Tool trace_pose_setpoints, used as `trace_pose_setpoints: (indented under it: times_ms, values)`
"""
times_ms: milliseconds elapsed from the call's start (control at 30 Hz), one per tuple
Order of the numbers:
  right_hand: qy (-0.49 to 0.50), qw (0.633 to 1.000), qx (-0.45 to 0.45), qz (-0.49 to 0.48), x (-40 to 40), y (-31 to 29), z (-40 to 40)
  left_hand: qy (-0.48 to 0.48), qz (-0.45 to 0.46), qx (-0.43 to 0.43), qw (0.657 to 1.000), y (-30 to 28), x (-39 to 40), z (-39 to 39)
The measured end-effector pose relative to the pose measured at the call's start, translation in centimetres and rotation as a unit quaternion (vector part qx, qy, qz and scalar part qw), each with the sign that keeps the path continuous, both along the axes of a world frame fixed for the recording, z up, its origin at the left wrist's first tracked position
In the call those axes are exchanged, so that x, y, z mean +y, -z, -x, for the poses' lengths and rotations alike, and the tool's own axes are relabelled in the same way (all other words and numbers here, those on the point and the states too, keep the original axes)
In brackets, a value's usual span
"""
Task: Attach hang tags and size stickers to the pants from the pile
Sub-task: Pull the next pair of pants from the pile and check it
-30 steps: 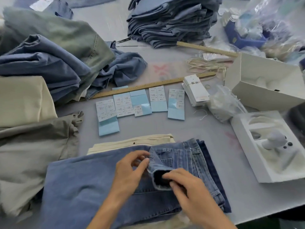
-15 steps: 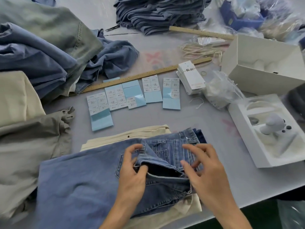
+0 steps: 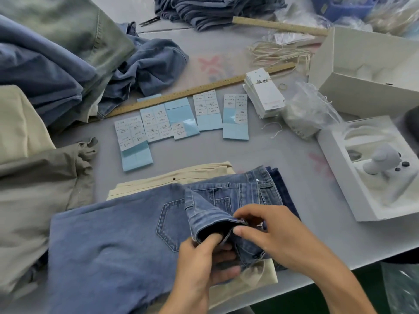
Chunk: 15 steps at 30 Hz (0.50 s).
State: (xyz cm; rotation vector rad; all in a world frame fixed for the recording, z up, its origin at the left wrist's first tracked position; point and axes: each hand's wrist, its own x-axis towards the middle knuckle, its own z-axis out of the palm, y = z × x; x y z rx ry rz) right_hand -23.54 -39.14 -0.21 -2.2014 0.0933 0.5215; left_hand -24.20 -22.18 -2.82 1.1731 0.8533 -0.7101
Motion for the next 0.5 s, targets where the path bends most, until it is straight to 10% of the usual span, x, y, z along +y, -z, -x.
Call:
trace_pose_setpoints:
  times_ms: [233, 500]
  values:
    - [0.104, 0.988, 0.072, -0.092, -0.8, -0.2, -1.1, 0.008, 0.056, -0.122, 0.991, 0.4, 1.9, -0.8]
    - [0.121, 0.99, -0.038, 0.054, 0.7, -0.2, -1.7, -0.057, 0.175, -0.098, 0.978, 0.9, 2.9, -1.3]
